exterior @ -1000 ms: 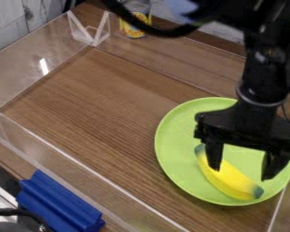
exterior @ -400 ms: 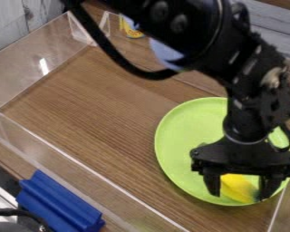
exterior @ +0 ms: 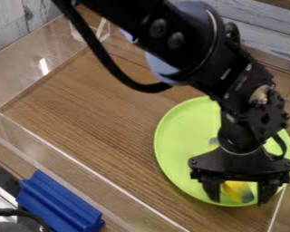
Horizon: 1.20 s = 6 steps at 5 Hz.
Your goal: Remove the banana from inside the green plate and put it on the table
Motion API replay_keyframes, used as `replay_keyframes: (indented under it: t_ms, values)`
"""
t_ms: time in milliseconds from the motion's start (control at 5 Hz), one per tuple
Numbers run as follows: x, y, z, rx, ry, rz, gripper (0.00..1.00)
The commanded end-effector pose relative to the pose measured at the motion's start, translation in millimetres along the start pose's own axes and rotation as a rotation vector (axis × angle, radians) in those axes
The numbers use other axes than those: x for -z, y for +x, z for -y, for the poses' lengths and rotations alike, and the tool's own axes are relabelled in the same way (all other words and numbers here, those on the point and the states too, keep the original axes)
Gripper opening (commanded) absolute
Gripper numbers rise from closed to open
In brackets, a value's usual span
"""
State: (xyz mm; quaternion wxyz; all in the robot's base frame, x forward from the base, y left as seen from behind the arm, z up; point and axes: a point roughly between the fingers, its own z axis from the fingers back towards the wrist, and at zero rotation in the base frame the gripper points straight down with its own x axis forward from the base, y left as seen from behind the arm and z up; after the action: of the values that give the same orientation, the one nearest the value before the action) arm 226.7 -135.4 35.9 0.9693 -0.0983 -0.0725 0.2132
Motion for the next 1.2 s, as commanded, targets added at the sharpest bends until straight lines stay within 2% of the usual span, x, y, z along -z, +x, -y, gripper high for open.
replay_keyframes:
  t_ms: [0,1000]
  values:
    - [-0.6,5.4,2.9,-0.004,-0.027,0.020,0.00]
    - [-14.5,10.7,0.5,0.079,0.016,0.036,0.00]
